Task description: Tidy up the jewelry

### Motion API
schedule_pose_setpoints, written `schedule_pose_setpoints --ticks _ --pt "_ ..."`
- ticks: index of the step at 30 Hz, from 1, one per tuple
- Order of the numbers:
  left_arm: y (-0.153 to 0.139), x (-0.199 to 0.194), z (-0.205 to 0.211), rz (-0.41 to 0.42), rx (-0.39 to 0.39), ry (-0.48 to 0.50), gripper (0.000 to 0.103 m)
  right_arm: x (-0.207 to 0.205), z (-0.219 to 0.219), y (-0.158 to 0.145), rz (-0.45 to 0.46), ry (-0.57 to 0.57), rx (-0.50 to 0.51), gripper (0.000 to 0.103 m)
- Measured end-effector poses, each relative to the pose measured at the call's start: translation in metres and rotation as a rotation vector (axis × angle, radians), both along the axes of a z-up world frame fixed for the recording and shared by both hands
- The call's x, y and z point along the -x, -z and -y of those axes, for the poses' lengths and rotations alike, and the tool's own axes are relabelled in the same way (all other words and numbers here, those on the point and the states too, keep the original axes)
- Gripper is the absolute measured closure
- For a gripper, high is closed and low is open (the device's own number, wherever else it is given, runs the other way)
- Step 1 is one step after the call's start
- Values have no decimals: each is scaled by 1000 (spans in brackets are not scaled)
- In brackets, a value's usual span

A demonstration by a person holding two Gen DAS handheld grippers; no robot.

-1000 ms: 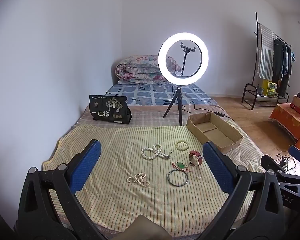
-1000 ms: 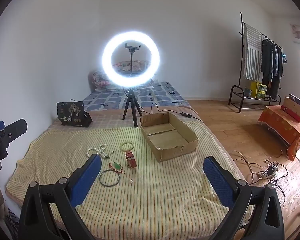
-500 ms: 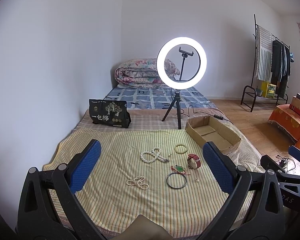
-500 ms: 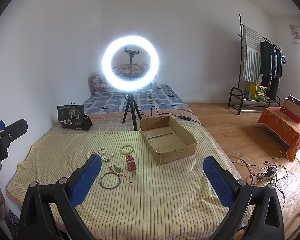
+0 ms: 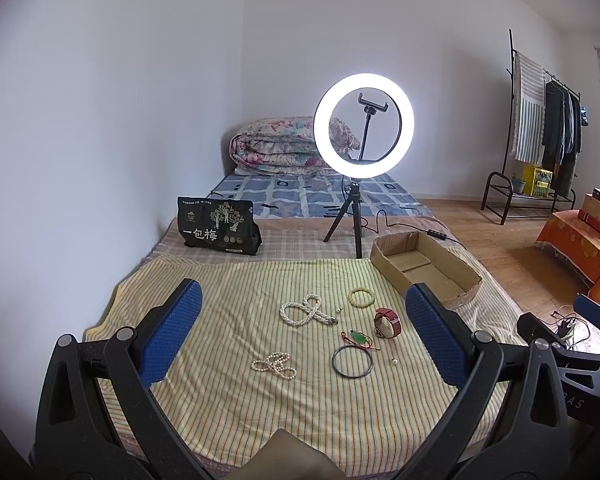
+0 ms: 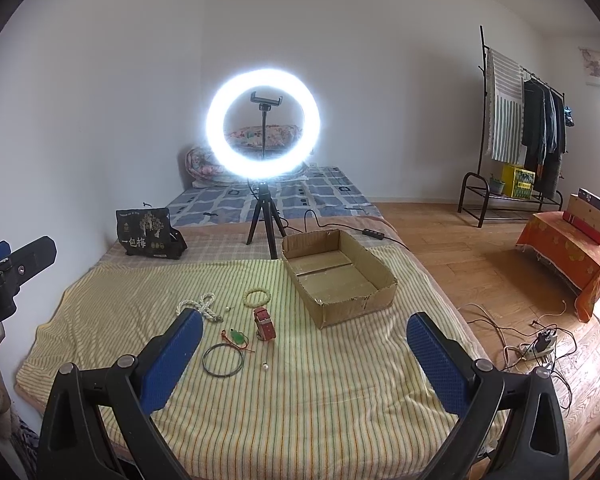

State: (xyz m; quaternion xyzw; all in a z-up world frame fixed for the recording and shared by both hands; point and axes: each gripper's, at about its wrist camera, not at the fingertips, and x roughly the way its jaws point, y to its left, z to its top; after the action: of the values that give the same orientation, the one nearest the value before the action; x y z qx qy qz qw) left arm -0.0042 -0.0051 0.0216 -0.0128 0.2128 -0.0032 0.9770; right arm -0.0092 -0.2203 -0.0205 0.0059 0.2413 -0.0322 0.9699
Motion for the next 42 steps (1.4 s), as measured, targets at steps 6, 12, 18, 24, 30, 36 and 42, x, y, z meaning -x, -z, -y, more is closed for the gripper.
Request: schedule_pose_setpoints --ticks 6,12,18,24,30,36,42 --pt "1 0 0 1 1 -2 0 -2 -2 0 -10 -1 0 0" --pt "0 0 0 0 3 -1 0 -4 -2 0 -13 -4 -7 0" --pt "1 1 1 0 0 -3 0 -6 -1 3 -22 -4 -14 0" --pt "1 0 0 0 1 -3 0 -6 -1 3 -20 -4 -16 0" --pt "2 0 0 -1 3 -4 0 -5 0 3 -24 -3 -19 0" --pt "5 2 -1 -1 3 -2 0 -6 -1 3 -30 -6 -23 0" --pt "9 2 -1 -8 2 -5 0 -9 -3 6 -38 -9 -22 0"
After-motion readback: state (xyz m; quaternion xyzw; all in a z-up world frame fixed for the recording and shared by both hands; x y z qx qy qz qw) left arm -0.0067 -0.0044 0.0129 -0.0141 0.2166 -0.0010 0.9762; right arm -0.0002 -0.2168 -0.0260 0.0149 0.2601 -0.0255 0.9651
